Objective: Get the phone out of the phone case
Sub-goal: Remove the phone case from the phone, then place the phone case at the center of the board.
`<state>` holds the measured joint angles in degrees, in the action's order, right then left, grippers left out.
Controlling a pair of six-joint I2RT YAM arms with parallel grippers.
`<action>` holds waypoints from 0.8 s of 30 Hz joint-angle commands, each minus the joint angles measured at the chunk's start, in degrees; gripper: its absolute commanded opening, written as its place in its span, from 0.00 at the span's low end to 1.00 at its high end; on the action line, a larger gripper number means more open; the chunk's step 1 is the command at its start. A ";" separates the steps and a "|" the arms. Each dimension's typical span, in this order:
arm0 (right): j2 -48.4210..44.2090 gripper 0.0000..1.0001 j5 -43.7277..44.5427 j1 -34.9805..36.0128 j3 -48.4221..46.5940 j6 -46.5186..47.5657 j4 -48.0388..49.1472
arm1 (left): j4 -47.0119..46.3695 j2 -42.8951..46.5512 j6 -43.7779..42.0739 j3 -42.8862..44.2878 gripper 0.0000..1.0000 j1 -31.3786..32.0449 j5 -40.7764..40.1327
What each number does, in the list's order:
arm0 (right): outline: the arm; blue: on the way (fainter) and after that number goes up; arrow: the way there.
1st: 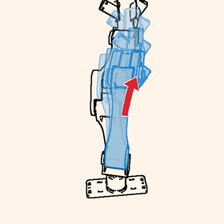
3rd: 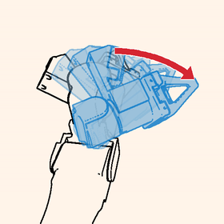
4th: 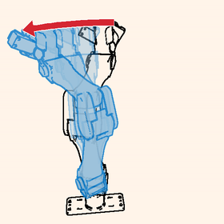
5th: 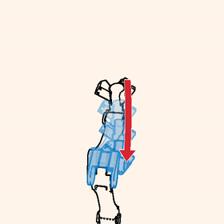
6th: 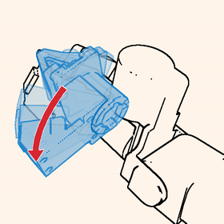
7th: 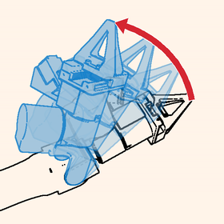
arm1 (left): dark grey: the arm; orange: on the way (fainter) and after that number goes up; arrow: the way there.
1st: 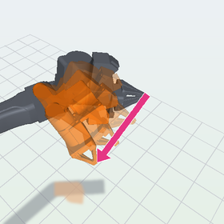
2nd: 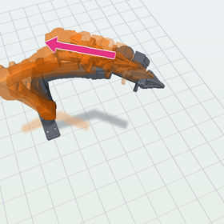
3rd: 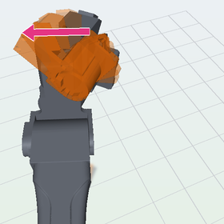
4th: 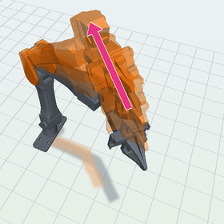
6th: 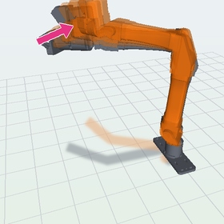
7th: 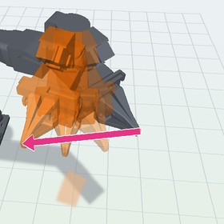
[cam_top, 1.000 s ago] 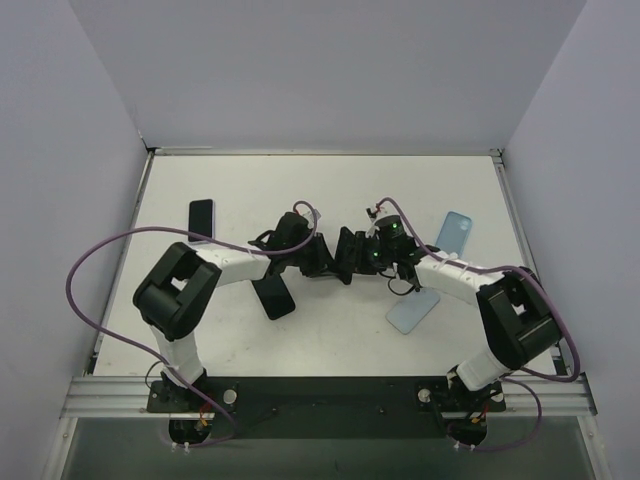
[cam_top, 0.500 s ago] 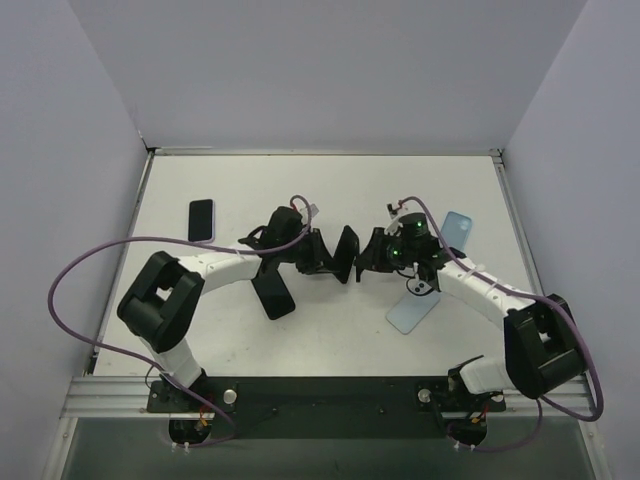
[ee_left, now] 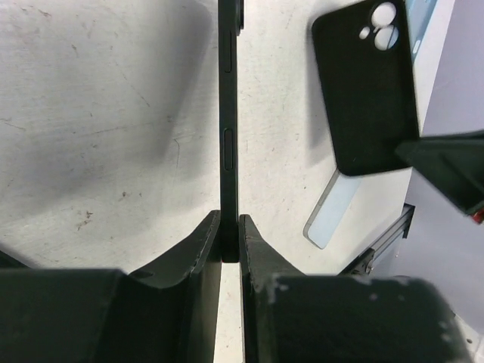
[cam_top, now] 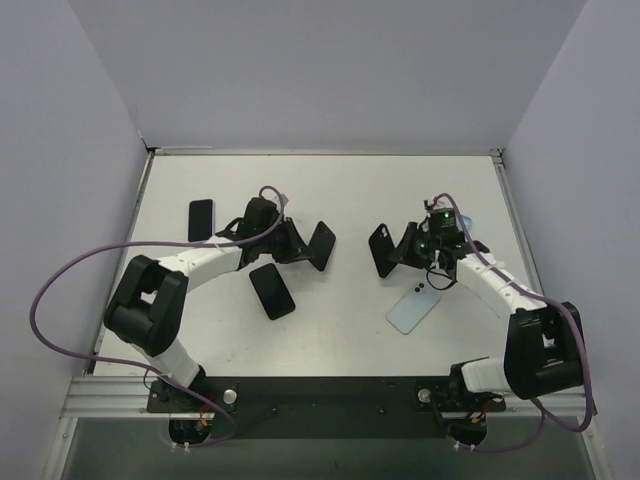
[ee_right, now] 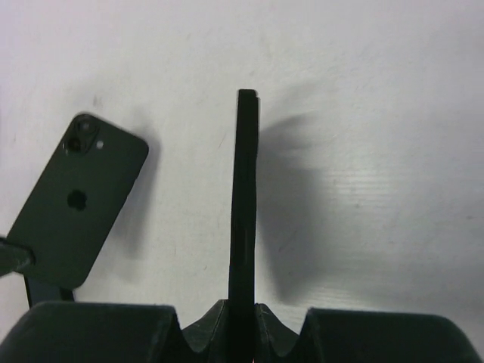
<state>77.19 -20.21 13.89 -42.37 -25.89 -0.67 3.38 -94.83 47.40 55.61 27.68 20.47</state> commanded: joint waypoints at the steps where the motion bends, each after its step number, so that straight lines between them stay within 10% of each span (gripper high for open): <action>1: 1.21 0.00 1.31 -5.00 -4.38 -4.33 5.04 | -4.87 1.84 0.50 1.52 0.00 0.09 3.52; 12: 18.25 0.00 0.17 -13.36 -15.18 -15.50 13.42 | -11.73 -1.76 3.75 -0.86 0.00 0.18 11.26; 17: 20.55 0.67 7.09 -13.71 -17.92 -14.55 6.40 | -11.37 -3.61 3.76 -0.42 0.00 0.18 10.82; 24: 13.18 0.87 19.94 -13.71 -17.14 -9.09 -5.22 | -11.90 -7.29 4.02 1.07 0.00 0.09 8.72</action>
<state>96.97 -9.39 0.60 -58.57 -38.46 1.30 -4.34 -100.51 50.85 54.15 27.79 28.91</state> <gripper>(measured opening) 0.864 0.215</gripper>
